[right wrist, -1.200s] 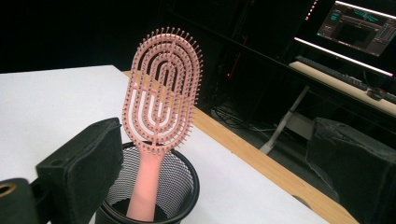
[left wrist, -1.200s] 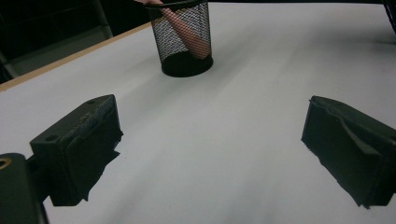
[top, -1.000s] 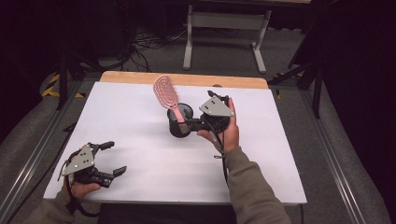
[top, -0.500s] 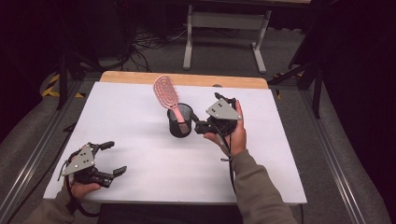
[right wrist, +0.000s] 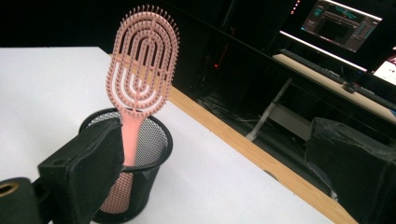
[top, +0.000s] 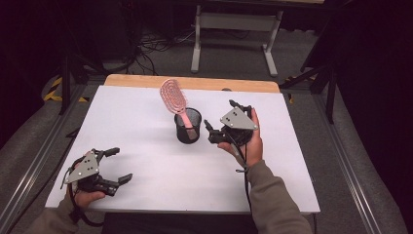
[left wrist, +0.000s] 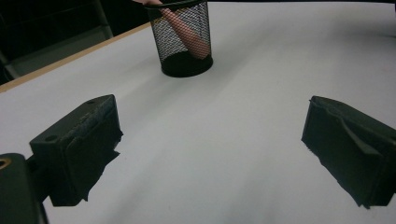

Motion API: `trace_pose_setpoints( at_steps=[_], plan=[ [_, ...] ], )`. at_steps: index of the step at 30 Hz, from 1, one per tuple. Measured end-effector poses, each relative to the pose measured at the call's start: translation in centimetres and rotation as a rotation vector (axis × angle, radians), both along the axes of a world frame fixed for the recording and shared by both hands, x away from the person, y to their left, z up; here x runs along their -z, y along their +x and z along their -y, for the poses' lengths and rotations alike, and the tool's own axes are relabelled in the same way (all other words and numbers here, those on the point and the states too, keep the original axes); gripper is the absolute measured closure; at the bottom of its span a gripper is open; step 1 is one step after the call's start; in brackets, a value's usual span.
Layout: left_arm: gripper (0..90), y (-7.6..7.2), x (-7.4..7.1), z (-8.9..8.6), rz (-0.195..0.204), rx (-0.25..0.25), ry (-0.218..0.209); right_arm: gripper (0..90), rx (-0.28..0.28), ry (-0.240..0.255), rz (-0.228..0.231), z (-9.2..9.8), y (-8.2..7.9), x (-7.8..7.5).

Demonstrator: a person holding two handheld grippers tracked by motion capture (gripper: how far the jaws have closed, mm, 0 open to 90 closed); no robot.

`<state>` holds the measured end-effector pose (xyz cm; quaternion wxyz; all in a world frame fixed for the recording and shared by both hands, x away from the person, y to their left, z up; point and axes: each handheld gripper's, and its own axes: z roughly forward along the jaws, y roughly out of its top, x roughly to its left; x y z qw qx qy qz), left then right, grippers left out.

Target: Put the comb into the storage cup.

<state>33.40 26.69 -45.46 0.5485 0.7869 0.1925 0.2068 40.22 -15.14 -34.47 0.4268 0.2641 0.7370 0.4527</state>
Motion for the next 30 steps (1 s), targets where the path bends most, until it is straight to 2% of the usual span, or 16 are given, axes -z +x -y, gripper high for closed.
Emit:
trace_pose_setpoints(
  at_steps=[19, 23, 30],
  plan=[
    [5.2, 0.0, 0.0, 0.1, -0.004, 0.002, 0.000, 5.0, 0.023, -0.015, -0.005, 2.3, -1.6, 0.8],
    [5.3, 0.0, 0.0, 0.2, -0.003, 0.003, 0.001, 5.0, 0.028, -0.031, -0.002, 2.7, -2.0, 1.1],
    [5.2, 0.0, 0.0, 0.2, -0.003, 0.005, 0.007, 5.3, 0.039, -0.031, -0.018, 3.6, -2.5, 1.8]
  ],
)
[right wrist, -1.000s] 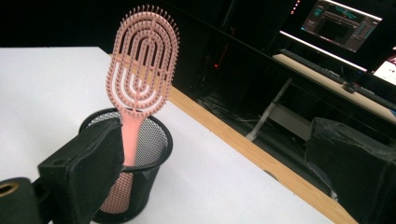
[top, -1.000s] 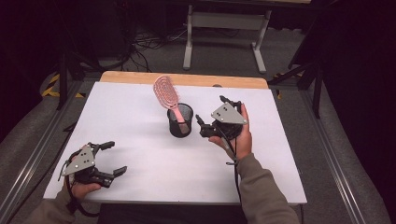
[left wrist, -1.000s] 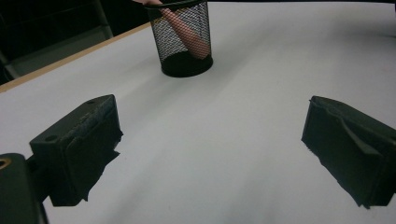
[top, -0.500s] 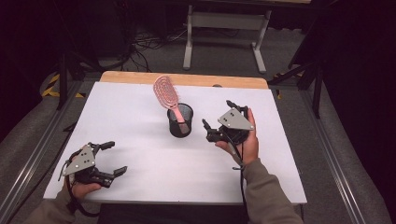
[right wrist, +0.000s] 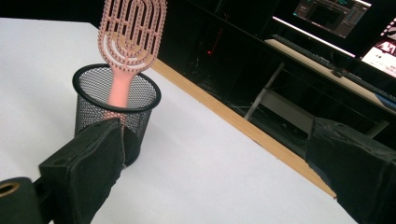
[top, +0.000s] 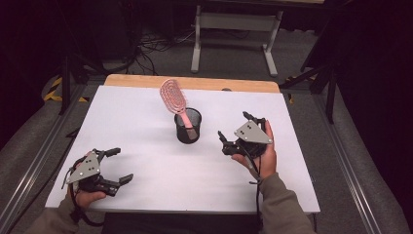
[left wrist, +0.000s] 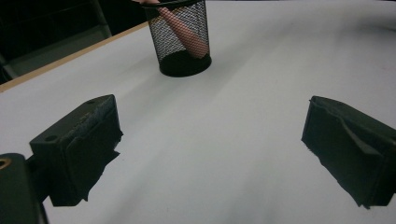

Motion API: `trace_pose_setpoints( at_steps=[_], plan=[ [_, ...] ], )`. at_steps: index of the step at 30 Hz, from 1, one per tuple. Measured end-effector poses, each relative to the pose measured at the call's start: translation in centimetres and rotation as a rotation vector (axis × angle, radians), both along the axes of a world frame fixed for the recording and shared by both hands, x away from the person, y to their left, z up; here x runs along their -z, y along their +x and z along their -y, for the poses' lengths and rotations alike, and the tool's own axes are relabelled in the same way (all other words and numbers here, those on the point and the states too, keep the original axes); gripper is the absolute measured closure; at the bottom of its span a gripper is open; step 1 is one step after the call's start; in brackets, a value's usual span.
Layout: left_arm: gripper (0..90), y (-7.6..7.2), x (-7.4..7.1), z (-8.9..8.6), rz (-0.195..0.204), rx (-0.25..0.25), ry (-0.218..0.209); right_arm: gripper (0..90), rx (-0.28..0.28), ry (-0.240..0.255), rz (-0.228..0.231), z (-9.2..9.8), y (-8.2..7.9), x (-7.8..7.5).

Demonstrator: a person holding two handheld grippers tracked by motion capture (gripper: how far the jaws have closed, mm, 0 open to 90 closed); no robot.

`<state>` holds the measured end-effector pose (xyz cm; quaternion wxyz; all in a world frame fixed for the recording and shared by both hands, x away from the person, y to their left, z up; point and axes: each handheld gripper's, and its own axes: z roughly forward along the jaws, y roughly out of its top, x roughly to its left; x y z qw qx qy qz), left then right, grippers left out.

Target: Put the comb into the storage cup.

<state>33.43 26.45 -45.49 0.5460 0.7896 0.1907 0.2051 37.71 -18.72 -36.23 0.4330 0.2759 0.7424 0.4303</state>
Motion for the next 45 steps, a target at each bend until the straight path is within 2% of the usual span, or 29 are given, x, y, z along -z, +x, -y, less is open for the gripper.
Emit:
trace_pose_setpoints(
  at_steps=[29, 45],
  plan=[
    [5.2, 0.0, 0.1, 0.3, -0.001, 0.002, 0.009, 5.4, 0.011, -0.039, 0.005, 2.5, -2.9, 1.4],
    [5.3, 0.1, 0.0, 0.3, 0.001, 0.003, 0.010, 5.4, 0.019, -0.028, -0.024, 3.8, -4.5, 3.6]
  ],
)
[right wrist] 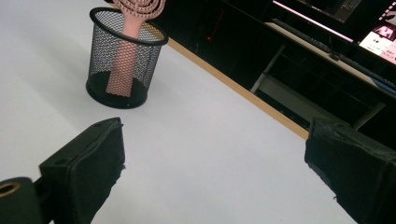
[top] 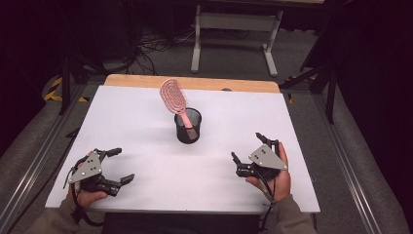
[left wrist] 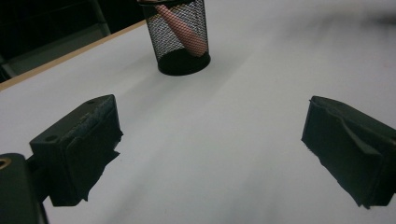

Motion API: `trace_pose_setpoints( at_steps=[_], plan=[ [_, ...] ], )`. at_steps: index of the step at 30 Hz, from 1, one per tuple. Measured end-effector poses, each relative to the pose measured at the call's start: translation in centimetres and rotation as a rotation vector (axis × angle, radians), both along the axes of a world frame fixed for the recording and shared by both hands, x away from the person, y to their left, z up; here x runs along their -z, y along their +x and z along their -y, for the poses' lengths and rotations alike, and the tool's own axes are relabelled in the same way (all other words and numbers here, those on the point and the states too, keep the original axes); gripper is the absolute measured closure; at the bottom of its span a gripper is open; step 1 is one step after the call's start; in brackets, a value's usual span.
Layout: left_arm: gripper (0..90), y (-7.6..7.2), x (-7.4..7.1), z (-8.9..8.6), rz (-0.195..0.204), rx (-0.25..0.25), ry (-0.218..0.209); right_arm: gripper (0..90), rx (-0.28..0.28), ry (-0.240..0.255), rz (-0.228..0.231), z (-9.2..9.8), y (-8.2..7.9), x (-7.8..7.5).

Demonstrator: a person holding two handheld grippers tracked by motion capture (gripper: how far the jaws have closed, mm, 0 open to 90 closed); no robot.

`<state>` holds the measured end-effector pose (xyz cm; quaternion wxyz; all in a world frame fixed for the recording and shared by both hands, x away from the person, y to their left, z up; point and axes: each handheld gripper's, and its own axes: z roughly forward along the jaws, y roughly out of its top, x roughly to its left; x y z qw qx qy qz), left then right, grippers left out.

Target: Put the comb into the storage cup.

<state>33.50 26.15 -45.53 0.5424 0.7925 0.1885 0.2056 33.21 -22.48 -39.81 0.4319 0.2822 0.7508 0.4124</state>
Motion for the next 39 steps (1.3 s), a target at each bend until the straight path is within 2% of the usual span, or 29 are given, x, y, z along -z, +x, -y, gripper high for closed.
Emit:
trace_pose_setpoints(
  at_steps=[9, 15, 19, 28, 31, 39],
  plan=[
    [5.2, 0.0, 0.0, 0.1, -0.002, 0.000, -0.002, 5.5, -0.008, -0.012, -0.003, 0.7, -0.8, 1.4],
    [5.3, 0.1, 0.1, 0.1, -0.010, 0.002, -0.003, 5.6, -0.012, -0.003, -0.016, 1.3, -1.0, 2.2],
    [5.2, 0.2, 0.1, 0.1, -0.005, -0.001, -0.002, 5.6, -0.015, 0.017, -0.018, 1.8, -1.1, 2.9],
    [5.1, 0.3, 0.1, 0.3, -0.004, 0.004, 0.004, 5.1, -0.012, 0.087, -0.058, 3.4, -1.0, 4.1],
    [5.0, 0.3, 0.0, 0.3, 0.001, 0.001, 0.011, 4.6, -0.018, 0.079, -0.065, 3.4, -0.9, 4.4],
    [4.7, 0.3, 0.0, 0.5, 0.002, -0.004, 0.012, 4.2, -0.041, 0.118, -0.059, 3.3, -1.1, 4.4]
  ],
)
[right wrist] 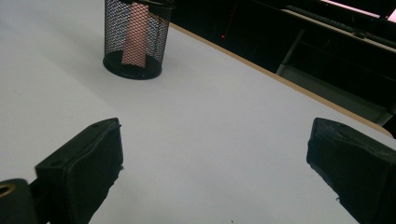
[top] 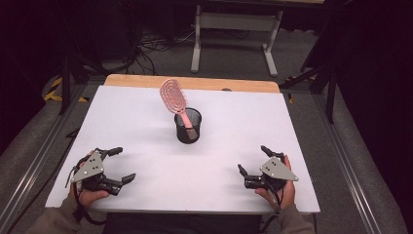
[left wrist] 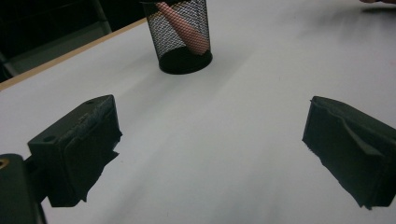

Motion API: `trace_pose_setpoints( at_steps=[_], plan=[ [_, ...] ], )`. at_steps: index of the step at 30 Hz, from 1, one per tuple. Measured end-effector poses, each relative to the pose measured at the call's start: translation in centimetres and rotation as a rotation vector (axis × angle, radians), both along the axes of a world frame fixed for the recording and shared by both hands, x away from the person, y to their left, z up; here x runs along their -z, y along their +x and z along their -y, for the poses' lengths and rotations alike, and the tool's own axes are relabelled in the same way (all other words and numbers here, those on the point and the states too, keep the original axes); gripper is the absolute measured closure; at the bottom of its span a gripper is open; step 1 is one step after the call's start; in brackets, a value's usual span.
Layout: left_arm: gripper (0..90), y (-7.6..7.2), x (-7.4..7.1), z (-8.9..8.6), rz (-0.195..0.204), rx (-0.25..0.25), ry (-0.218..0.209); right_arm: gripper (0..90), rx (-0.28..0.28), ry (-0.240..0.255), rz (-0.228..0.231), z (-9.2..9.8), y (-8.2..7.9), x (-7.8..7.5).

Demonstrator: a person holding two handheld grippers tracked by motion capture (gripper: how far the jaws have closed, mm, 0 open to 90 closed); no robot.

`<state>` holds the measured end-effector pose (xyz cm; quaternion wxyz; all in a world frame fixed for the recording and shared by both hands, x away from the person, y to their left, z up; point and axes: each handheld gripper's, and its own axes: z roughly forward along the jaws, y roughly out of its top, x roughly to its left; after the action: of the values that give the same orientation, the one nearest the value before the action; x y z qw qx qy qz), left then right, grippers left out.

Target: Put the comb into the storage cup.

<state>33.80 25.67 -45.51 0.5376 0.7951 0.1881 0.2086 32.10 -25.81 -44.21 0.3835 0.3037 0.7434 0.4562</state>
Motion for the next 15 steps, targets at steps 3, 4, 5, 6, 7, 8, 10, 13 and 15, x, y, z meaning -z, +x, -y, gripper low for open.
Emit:
trace_pose_setpoints(
  at_steps=[3, 4, 5, 6, 7, 8, 10, 13, 15],
  plan=[
    [4.7, 0.06, 0.05, 0.30, 0.005, 0.011, 0.008, 4.2, -0.003, 0.005, -0.004, 0.08, -0.18, -0.02],
    [4.7, 0.06, 0.10, 0.34, 0.002, 0.013, 0.007, 4.3, 0.002, 0.008, 0.002, 0.06, -0.26, -0.10],
    [4.6, 0.08, 0.14, 0.35, 0.001, 0.017, 0.009, 4.5, 0.003, 0.010, 0.004, 0.05, -0.30, -0.16],
    [4.4, 0.08, 0.14, 0.35, 0.001, 0.017, 0.009, 4.5, 0.003, 0.021, 0.012, 0.01, -0.40, -0.30],
    [4.4, 0.01, 0.07, 0.28, -0.001, 0.018, 0.002, 4.5, 0.003, 0.024, 0.017, -0.05, -0.49, -0.38],
    [4.4, -0.01, 0.06, 0.29, -0.001, 0.018, 0.001, 4.5, 0.005, 0.023, 0.016, -0.09, -0.53, -0.42],
    [4.2, -0.01, 0.05, 0.31, 0.003, 0.019, 0.006, 4.5, 0.005, 0.033, 0.015, -0.14, -0.59, -0.44],
    [3.9, 0.05, 0.06, 0.26, 0.005, 0.012, -0.001, 4.5, 0.001, 0.033, 0.021, -0.16, -0.57, -0.51],
    [3.8, 0.06, 0.11, 0.28, 0.000, 0.010, 0.000, 4.2, 0.000, 0.038, 0.017, -0.07, -0.53, -0.55]
  ],
)
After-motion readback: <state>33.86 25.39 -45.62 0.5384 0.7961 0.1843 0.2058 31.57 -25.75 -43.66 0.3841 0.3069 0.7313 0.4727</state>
